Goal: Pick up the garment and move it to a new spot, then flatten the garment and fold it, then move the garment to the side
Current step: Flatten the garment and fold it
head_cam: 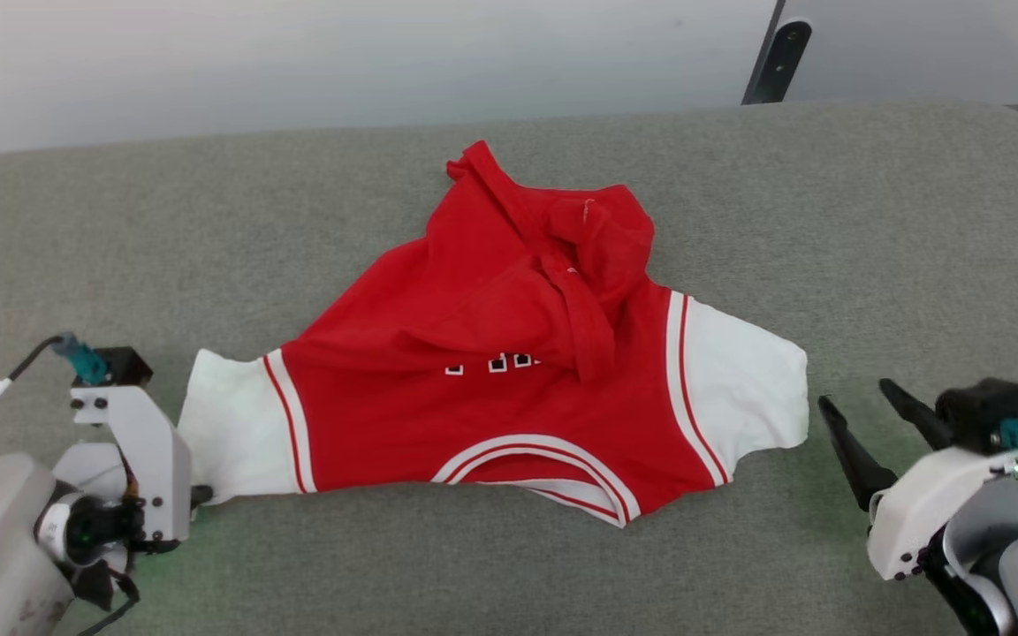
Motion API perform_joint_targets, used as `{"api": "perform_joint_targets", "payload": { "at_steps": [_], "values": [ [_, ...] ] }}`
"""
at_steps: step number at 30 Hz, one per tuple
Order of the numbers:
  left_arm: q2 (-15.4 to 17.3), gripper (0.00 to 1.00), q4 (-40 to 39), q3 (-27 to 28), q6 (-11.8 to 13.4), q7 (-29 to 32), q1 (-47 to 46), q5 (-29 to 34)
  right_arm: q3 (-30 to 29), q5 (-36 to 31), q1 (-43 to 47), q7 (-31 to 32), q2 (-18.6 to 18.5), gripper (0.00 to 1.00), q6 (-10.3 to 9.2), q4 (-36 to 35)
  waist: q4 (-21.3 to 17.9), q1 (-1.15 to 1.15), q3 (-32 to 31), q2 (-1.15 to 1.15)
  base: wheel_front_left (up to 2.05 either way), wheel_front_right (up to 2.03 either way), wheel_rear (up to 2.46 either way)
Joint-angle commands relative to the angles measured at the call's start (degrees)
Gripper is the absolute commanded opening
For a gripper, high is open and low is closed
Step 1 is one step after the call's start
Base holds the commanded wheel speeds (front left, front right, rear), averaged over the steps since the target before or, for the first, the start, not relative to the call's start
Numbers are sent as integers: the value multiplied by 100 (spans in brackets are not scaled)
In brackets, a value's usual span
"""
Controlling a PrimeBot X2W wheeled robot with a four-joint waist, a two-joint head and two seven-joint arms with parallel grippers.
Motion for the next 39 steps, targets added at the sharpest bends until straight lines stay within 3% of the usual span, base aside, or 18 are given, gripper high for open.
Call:
{"api": "perform_joint_targets", "payload": {
  "at_steps": [1,6,11,23,24,26,27,39],
  "values": [
    [-92,0,23,-58,-34,-23,-21,49,176,249,-145,336,-153,100,-8,-34,51,0,18,0,0,0,0],
    [-228,0,40,-123,-120,-79,-151,123,657,759,-472,1387,-593,100,-8,-84,177,0,67,0,0,0,0],
    [-370,0,90,-177,-187,-117,-300,186,916,1018,-815,2299,-781,100,-8,19,308,0,108,0,0,0,0],
    [-642,0,251,-262,-369,-278,-607,301,946,1289,-1419,3800,-575,100,-7,840,621,0,341,0,0,0,0],
    [-662,0,279,-268,-373,-303,-624,304,948,1299,-1444,3863,-536,86,-7,887,637,0,352,0,0,0,0],
    [-702,0,337,-275,-409,-336,-654,301,992,1306,-1502,3948,-471,34,-6,957,667,0,363,0,0,0,0],
    [-715,0,375,-285,-415,-349,-656,309,997,1316,-1530,3978,-455,0,-5,991,678,0,362,0,0,0,0],
    [-720,0,609,-299,-502,-146,-1102,293,493,1779,-1989,4385,-417,0,-5,957,779,0,-22,0,0,0,0]
  ]
}}
